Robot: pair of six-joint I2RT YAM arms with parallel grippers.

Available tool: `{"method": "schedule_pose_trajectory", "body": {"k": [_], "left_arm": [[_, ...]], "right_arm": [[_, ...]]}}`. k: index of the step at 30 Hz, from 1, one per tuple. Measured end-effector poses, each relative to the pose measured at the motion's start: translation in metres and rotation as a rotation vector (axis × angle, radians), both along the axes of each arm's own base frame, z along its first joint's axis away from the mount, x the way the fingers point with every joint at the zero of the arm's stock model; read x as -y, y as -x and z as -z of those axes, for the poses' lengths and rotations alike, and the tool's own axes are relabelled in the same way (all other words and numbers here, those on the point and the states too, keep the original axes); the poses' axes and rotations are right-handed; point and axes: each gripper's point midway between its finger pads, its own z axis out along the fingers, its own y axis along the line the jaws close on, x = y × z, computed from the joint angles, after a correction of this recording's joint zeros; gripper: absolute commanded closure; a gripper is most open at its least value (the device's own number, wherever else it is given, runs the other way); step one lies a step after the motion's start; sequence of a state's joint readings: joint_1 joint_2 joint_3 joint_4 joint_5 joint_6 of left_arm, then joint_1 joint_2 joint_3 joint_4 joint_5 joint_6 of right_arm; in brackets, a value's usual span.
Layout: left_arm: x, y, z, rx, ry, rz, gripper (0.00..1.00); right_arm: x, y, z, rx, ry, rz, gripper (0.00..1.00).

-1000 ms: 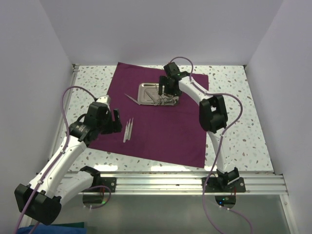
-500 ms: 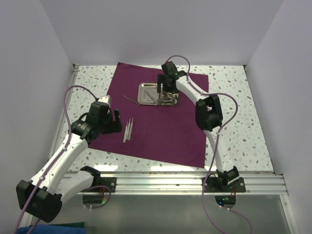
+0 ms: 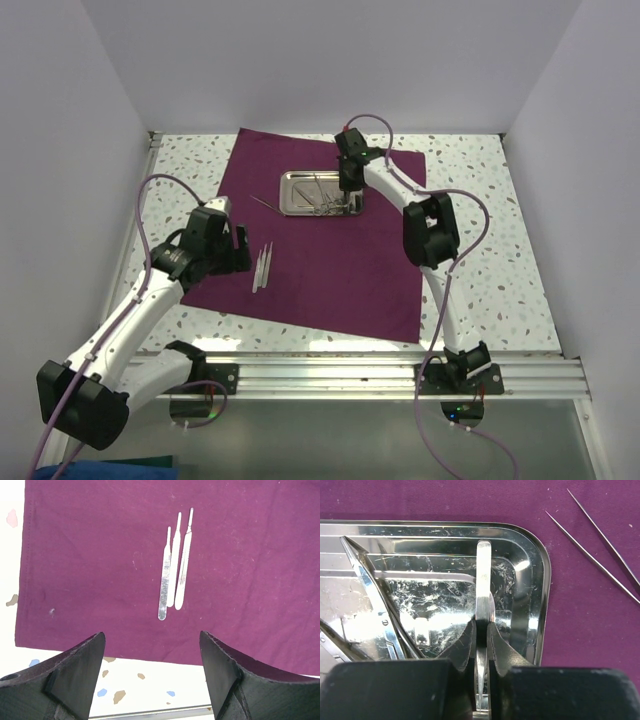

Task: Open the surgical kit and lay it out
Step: Pick up the medical item from the container.

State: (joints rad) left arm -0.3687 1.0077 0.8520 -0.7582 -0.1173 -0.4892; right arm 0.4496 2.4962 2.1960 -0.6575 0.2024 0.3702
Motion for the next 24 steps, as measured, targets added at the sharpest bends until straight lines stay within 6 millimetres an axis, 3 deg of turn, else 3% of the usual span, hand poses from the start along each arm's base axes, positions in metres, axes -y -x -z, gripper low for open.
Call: {"method": "schedule_pose_trajectory", "body": {"k": [9, 13, 16, 21, 24], "left_arm": [[0.0, 0.0, 0.0, 0.0, -0.002, -0.001, 0.2], [-0.001, -0.001, 0.0, 0.003, -0.006, -0.005, 0.21], [-0.002, -0.004, 0.0, 0.009, -0.011, -0.01, 0.21], [-0.005, -0.014, 0.012, -0.032, -0.06, -0.031, 0.21], [-0.004, -0.032, 0.015, -0.046, -0.093, -0.055, 0.21]], "right_arm": [[0.001, 0.0, -0.004, 0.007, 0.011, -0.008, 1.0], [-0.001, 0.008, -0.018, 0.004, -0.006, -0.02, 1.0], [0.004, 0.026, -0.046, 0.016, -0.02, -0.019, 1.0], [0.022, 0.074, -0.13, 0.111, -0.1, -0.011, 1.0], [0.037, 0.11, -0.169, 0.173, -0.158, 0.005, 1.0]]}}
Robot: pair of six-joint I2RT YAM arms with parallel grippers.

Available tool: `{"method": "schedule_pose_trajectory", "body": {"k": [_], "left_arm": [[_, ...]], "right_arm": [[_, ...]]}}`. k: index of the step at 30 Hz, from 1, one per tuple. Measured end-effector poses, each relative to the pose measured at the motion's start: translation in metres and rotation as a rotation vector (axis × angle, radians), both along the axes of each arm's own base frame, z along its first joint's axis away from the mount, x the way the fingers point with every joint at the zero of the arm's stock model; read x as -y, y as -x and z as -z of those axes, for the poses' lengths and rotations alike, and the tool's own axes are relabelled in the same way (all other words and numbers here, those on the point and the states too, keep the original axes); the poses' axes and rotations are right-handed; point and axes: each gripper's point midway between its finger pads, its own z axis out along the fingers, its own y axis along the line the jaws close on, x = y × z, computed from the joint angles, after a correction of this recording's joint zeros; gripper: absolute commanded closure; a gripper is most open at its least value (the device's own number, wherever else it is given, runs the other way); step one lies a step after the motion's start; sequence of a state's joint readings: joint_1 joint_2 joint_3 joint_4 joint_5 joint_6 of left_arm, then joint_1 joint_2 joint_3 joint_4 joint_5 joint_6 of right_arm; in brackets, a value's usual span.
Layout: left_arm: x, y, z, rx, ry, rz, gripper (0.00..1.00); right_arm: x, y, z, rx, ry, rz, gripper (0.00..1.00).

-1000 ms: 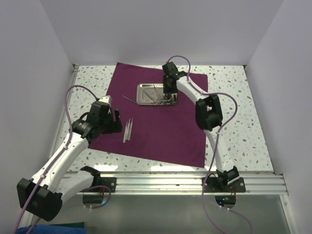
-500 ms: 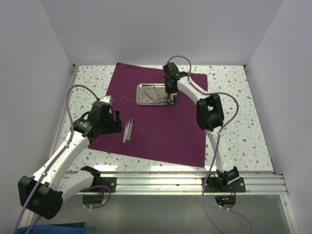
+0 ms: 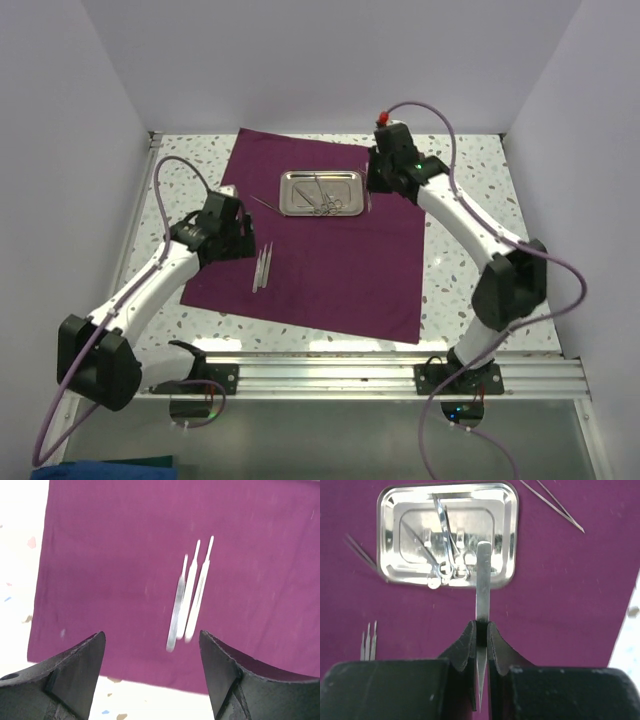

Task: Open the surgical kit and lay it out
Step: Pick up the medical item from the container, then place the medical item in the surgical kit.

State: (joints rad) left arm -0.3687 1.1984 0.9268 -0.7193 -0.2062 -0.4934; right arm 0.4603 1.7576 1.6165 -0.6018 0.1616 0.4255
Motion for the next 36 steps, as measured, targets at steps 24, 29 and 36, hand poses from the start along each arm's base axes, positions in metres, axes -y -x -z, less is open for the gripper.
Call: {"method": "schedule_pose_trajectory", "body": {"k": [24, 29, 36], "left_arm": [[0.065, -0.202, 0.059, 0.044, 0.138, -0.443, 0.27], [0.067, -0.203, 0.073, 0.022, 0.154, -0.495, 0.28], [0.068, -0.211, 0.068, 0.043, 0.166, -0.521, 0.31]], "right_arm": [[0.052, 0.214, 0.105, -0.329, -0.184, 0.071, 1.0], [0.054, 0.232, 0.136, -0.412, -0.168, 0.066, 0.83], [0.055, 0.235, 0.168, -0.506, -0.102, 0.055, 0.31]]}}
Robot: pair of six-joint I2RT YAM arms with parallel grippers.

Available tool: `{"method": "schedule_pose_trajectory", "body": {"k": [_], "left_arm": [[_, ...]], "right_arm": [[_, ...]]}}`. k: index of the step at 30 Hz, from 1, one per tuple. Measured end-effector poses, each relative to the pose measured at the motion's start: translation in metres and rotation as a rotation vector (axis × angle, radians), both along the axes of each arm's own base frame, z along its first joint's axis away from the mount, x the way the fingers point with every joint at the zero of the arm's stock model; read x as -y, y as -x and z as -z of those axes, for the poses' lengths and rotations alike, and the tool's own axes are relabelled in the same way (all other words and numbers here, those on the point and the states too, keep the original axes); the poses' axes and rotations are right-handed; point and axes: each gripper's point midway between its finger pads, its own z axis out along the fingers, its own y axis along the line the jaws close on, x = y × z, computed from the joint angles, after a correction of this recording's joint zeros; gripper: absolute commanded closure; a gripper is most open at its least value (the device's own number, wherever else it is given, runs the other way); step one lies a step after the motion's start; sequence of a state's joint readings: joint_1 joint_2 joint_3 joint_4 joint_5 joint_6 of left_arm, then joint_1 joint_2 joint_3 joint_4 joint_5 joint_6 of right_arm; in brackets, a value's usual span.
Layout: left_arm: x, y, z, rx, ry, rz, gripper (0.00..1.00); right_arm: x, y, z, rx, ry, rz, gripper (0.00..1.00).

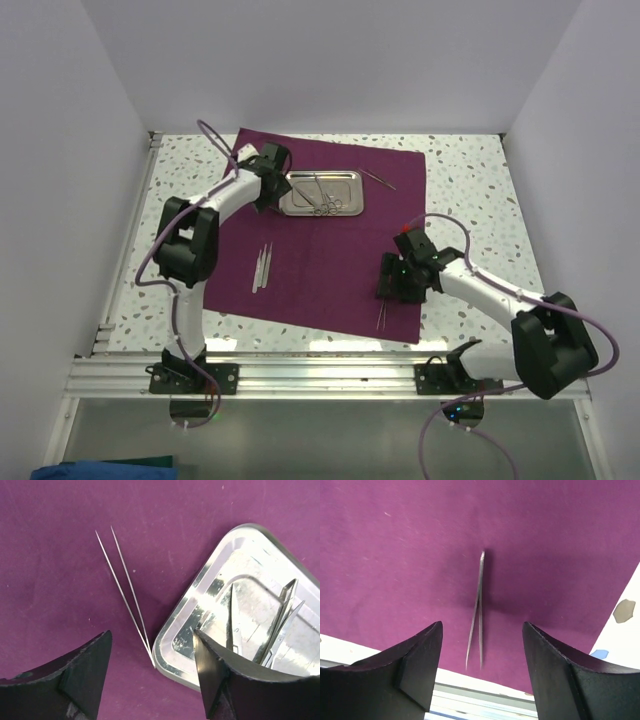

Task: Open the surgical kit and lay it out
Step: Place the medical item in the surgical kit, then pick up the medical item from the container.

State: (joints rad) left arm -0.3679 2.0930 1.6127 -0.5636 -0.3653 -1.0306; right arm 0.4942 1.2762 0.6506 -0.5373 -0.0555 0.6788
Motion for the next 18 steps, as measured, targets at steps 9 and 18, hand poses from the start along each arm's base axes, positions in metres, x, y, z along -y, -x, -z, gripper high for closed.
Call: {"method": "schedule_pose_trajectory", "body": {"k": [9, 18], "left_arm": [[-0.006, -0.014, -0.011, 0.034, -0.039, -0.037, 0.35], [-0.014, -0.003, 0.0, -0.017, -0.07, -0.069, 0.39]], "right_arm": [[-0.014, -0.035, -0.046, 0.138, -0.023, -0.06, 0.31], [-0.001, -0.021, -0.056, 0.147, 0.006, -0.07, 0.31]]}}
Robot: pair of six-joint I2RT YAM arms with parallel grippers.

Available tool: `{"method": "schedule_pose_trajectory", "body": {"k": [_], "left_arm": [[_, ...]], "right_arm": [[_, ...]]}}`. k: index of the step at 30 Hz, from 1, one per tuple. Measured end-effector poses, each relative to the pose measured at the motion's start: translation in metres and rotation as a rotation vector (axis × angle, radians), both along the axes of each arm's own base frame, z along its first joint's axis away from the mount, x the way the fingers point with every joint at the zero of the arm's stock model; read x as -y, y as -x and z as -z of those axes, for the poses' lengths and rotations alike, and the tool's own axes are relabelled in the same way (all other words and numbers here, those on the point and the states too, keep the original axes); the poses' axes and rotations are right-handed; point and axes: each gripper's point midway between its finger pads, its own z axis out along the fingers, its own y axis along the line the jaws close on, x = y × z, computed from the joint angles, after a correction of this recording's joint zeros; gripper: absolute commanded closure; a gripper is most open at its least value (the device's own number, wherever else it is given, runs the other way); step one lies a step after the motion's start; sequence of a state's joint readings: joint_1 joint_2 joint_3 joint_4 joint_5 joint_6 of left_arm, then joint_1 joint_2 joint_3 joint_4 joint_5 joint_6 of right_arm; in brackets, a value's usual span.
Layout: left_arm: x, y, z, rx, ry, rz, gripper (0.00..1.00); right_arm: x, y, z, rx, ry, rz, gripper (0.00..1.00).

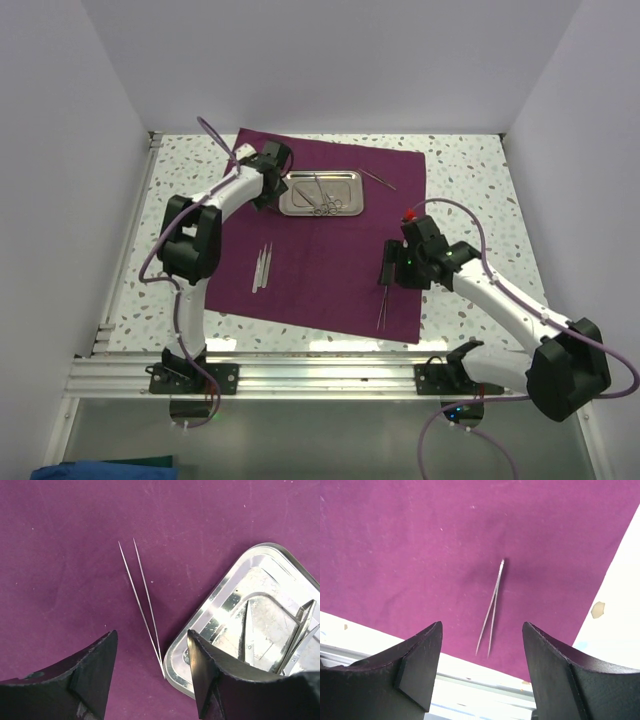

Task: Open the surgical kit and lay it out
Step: Pick up the medical item from the container.

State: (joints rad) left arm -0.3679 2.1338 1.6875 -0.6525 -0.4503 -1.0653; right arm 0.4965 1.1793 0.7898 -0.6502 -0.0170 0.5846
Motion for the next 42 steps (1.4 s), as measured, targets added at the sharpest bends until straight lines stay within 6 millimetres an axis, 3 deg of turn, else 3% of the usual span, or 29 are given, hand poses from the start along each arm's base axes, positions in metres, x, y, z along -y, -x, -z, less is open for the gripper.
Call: {"method": "schedule_pose_trajectory", "body": {"k": [8, 19, 24, 27, 31, 35, 42], "left_arm": [[0.0, 0.0, 0.005, -0.005, 0.008, -0.018, 0.49], [-0.004, 0.009, 0.03, -0.055, 0.009, -0.04, 0.51], [-0.007, 0.006, 0.031, -0.053, 0.024, -0.043, 0.61], [-0.011, 0.003, 0.031, -0.051, 0.034, -0.045, 0.73], [-0.015, -0.001, 0.032, -0.052, 0.049, -0.038, 0.8], [-0.017, -0.006, 0.033, -0.052, 0.059, -0.023, 1.0], [-0.017, -0.01, 0.031, -0.058, 0.049, 0.028, 1.0]], "right_arm": [[0.012, 0.012, 0.002, -0.021, 0.042, 0.008, 0.31], [0.026, 0.018, 0.005, -0.032, 0.107, 0.012, 0.31], [0.027, 0.019, 0.005, -0.037, 0.114, 0.013, 0.32], [0.028, 0.02, 0.005, -0.04, 0.118, 0.014, 0.32], [0.03, 0.021, 0.006, -0.045, 0.126, 0.016, 0.32], [0.032, 0.022, 0.006, -0.049, 0.133, 0.019, 0.32], [0.033, 0.02, 0.004, -0.039, 0.14, 0.025, 0.32]]}}
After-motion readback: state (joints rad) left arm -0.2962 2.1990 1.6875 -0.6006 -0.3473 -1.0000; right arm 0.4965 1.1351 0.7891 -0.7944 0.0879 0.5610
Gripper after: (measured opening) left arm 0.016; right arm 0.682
